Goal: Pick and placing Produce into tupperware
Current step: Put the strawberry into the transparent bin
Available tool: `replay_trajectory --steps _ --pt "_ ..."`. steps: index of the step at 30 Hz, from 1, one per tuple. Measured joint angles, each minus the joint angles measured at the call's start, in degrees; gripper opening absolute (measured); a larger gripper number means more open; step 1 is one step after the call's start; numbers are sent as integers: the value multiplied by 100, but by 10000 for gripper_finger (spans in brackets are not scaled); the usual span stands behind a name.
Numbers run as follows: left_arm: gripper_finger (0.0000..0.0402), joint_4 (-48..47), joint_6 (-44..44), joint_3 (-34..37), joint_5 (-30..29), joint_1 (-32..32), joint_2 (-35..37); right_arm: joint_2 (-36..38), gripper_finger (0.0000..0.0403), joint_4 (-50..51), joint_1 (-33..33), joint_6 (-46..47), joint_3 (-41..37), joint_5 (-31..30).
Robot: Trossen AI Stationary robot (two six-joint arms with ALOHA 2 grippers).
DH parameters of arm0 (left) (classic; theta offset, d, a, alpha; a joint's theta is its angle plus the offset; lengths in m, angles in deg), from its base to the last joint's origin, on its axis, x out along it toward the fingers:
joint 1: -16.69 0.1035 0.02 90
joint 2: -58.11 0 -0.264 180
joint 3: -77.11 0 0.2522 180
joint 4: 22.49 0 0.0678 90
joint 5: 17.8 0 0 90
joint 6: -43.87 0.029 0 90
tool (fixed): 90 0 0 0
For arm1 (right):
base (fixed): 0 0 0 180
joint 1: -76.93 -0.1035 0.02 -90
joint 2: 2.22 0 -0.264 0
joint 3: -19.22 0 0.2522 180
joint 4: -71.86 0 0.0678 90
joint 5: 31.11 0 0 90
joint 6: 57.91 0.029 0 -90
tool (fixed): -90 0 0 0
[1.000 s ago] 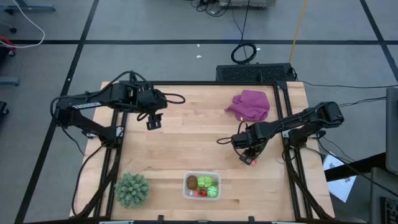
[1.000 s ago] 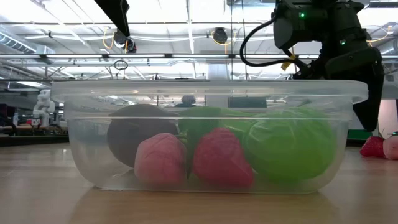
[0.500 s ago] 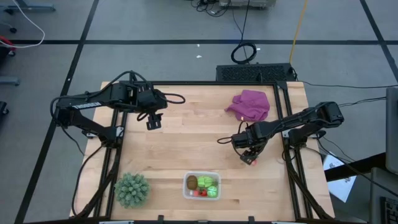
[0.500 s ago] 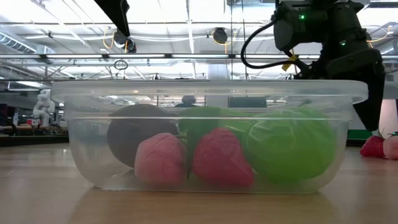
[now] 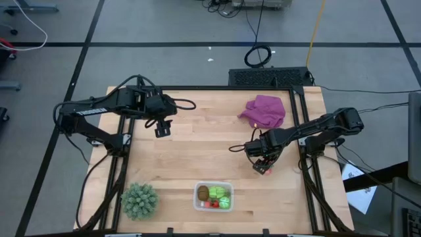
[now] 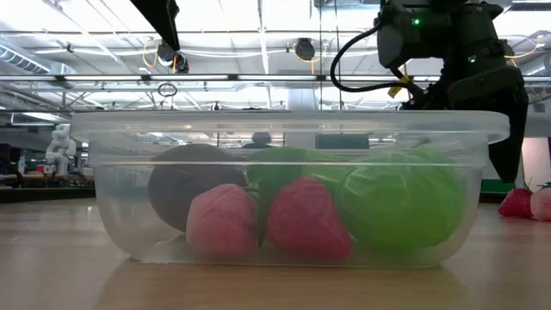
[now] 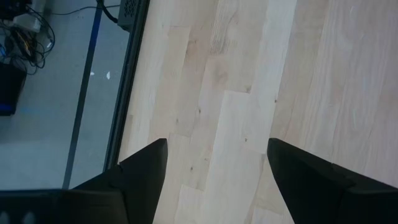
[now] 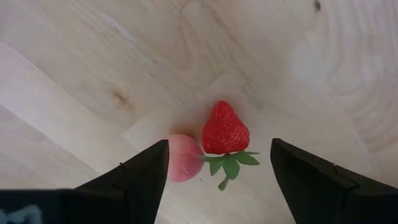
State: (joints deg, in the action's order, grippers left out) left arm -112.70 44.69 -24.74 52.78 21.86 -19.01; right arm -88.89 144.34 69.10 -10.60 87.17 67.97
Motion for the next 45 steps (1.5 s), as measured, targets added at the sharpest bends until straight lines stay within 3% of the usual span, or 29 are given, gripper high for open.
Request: replay_trajectory --steps 12,24,45 --pt "280 0 15 0 0 -2 0 -2 272 -389 0 138 -645 61" --pt "280 0 -2 0 0 -2 0 -2 267 -633 0 152 -737 170" --pt "280 2 -80 0 0 0 0 -2 166 -488 4 134 -734 331"
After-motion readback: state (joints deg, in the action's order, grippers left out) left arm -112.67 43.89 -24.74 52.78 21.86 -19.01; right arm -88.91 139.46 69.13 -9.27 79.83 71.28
